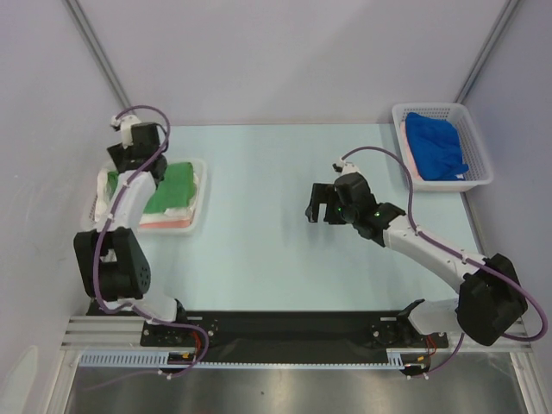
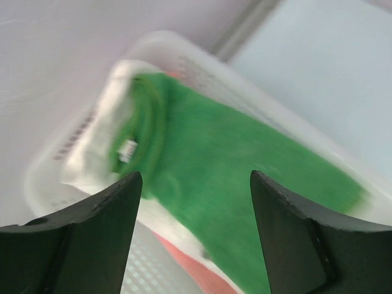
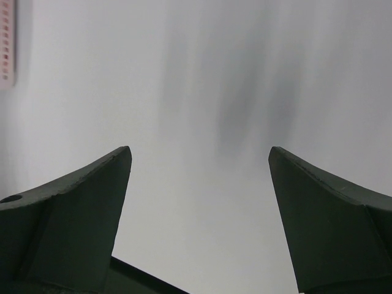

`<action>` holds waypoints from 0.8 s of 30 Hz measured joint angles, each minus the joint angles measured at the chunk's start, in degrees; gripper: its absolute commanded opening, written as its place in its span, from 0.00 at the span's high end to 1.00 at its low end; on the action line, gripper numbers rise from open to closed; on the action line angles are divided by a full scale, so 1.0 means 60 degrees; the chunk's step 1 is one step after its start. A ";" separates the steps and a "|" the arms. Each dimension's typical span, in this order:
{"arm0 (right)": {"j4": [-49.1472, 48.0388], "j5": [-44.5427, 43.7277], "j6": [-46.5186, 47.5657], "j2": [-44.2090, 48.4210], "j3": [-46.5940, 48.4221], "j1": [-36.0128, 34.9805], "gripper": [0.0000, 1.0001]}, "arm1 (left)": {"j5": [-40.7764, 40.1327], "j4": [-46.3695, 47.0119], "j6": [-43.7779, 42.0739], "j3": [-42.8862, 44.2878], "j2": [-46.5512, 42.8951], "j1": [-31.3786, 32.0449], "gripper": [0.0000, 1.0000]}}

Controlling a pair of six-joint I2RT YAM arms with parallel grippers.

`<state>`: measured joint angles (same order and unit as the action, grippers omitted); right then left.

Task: Fold and stack the towels
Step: Neatly place the folded towel into the bin

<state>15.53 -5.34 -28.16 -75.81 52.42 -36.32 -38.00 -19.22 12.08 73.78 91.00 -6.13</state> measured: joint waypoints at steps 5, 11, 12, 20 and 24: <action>-0.0109 -0.0036 -0.0004 0.0353 0.0353 0.0095 0.00 | 0.0361 0.0211 0.0346 -0.0991 -0.1738 0.2641 0.27; 0.0095 -0.0306 -0.0015 0.1126 0.0448 0.0448 0.00 | 0.0295 0.0113 0.0401 -0.2033 -0.3391 0.5657 0.27; 0.0117 -0.0397 -0.0036 0.1319 0.0444 0.0521 0.00 | 0.0291 0.0095 0.0372 -0.2098 -0.3552 0.6477 0.27; 0.0171 -0.1548 -0.0222 0.2925 -0.0069 0.0703 0.00 | 0.1311 -0.0470 0.0226 -0.2484 -0.4761 0.8524 0.27; 0.0448 -0.1905 -0.0317 0.3038 -0.0135 0.0787 0.00 | 0.2262 -0.0692 0.0226 -0.2674 -0.5552 0.8524 0.27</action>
<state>18.22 -16.78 -30.06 -57.58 51.62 -31.59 -24.43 -23.38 13.43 57.74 57.69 45.01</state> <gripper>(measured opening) 0.994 0.734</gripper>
